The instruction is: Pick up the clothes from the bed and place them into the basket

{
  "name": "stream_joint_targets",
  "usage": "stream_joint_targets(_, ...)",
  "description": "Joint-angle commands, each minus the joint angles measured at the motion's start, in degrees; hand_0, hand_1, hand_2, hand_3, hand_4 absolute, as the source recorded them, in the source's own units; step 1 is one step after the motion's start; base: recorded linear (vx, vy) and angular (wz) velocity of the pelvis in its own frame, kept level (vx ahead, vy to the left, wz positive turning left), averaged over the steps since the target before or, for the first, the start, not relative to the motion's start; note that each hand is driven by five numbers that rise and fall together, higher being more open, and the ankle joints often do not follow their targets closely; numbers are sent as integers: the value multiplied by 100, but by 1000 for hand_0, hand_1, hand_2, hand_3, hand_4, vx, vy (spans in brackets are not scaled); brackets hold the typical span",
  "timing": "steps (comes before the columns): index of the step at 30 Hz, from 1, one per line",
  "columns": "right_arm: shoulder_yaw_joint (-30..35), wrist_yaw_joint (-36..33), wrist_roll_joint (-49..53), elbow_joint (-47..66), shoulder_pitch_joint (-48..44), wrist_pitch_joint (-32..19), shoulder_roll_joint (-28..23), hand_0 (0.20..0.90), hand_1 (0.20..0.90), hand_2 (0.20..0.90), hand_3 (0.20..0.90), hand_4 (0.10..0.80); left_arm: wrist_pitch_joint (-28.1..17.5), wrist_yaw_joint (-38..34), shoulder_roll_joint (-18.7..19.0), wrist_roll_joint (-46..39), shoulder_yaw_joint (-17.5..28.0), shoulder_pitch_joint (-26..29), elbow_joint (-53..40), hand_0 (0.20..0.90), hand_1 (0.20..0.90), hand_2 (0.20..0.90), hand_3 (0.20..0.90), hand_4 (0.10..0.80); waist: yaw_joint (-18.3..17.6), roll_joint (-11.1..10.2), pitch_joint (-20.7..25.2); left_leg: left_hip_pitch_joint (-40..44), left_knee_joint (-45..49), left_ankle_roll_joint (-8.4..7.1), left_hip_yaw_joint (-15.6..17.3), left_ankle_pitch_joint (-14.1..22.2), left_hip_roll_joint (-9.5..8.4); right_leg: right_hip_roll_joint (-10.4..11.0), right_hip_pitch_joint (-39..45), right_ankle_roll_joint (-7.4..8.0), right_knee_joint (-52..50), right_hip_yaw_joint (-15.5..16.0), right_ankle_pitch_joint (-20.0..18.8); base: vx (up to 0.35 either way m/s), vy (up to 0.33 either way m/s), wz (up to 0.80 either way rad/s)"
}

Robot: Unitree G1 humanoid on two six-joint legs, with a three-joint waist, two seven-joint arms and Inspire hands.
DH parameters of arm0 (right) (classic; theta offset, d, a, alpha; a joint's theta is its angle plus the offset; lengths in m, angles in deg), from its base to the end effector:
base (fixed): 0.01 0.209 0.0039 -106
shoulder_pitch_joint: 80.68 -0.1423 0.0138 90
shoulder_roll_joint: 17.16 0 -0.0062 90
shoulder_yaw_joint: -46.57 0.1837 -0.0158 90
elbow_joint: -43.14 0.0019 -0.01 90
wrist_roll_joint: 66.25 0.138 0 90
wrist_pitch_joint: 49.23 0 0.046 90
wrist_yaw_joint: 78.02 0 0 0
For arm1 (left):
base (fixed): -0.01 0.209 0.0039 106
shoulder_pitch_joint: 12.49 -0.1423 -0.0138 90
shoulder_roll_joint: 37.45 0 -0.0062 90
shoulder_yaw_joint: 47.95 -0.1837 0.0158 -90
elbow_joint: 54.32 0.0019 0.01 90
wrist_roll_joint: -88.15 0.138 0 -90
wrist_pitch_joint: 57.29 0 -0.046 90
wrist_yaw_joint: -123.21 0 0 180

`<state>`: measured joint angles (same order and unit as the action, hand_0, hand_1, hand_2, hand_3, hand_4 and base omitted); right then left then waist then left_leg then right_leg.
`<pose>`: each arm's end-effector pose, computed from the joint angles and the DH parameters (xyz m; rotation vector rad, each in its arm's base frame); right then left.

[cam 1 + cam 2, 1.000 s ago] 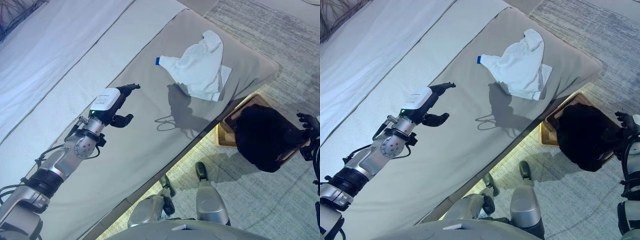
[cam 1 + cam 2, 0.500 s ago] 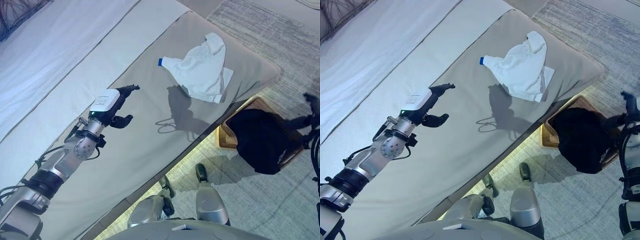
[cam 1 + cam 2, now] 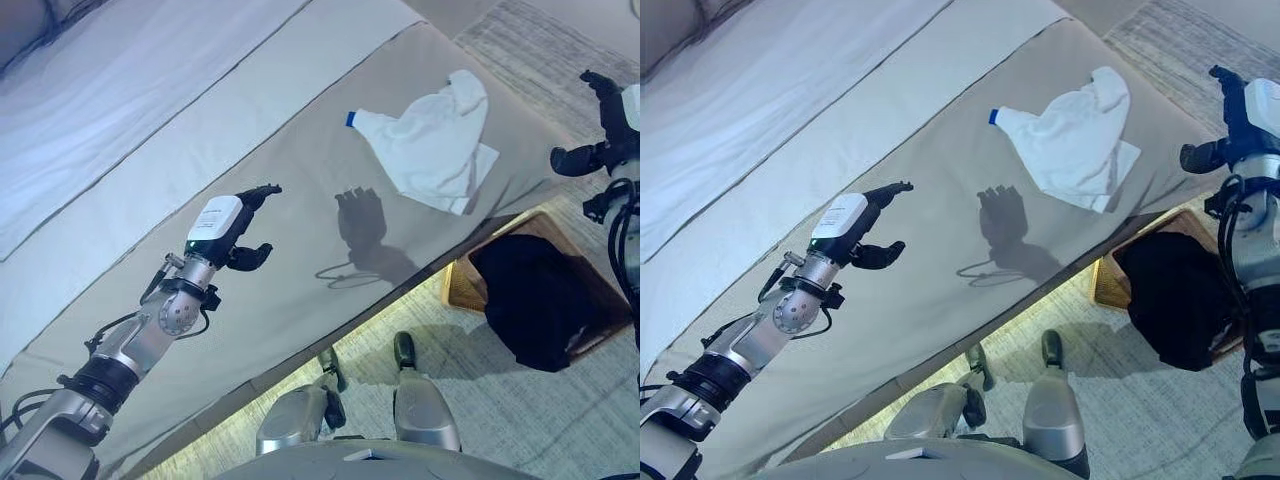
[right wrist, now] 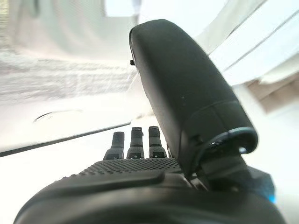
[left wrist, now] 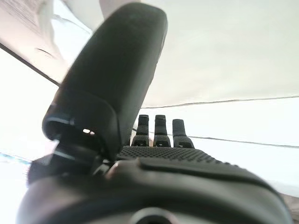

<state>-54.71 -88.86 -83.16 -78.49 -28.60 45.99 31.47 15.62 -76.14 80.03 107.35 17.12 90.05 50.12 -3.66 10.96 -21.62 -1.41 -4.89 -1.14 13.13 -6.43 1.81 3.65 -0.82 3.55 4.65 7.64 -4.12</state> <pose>0.2846 -0.3321 0.2044 -1.2628 -0.0746 -0.4894 0.2278 0.2282 0.0595 1.0584 -0.3084 -0.1903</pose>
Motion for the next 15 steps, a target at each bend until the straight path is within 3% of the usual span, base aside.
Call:
stream_joint_targets(1, -307, -287, 43, 74, -1078, -67, -529, 900, 900, 900, 900, 800, -476, -511, 105, 42, 452, 234, -68, 900, 900, 900, 900, 800, 259, -217, 151, -342, 1089, -285, -475, 817, 46, 217, -799, -152, -1827, 435, 1015, -150, -61, 27)
stream_joint_targets(7, -914, -434, 318, -477, -1714, 297, -374, 900, 900, 900, 900, 800, -508, -542, 254, 69, 353, 564, -164, 900, 900, 900, 900, 800, 450, -245, -493, -1255, 2436, -179, -694, 1131, -25, 493, -1613, -345, -3136, 682, 1280, -137, -83, 28)
stream_joint_targets(15, -1130, -350, 552, -1202, -2021, 271, -137, 900, 900, 900, 900, 800, -336, -543, 396, -42, 313, 662, -467, 900, 900, 900, 900, 800, 563, -107, -817, -2074, 3748, 42, -737, 1555, -180, 781, -2319, -588, -4559, 710, 1835, -22, -39, 15)
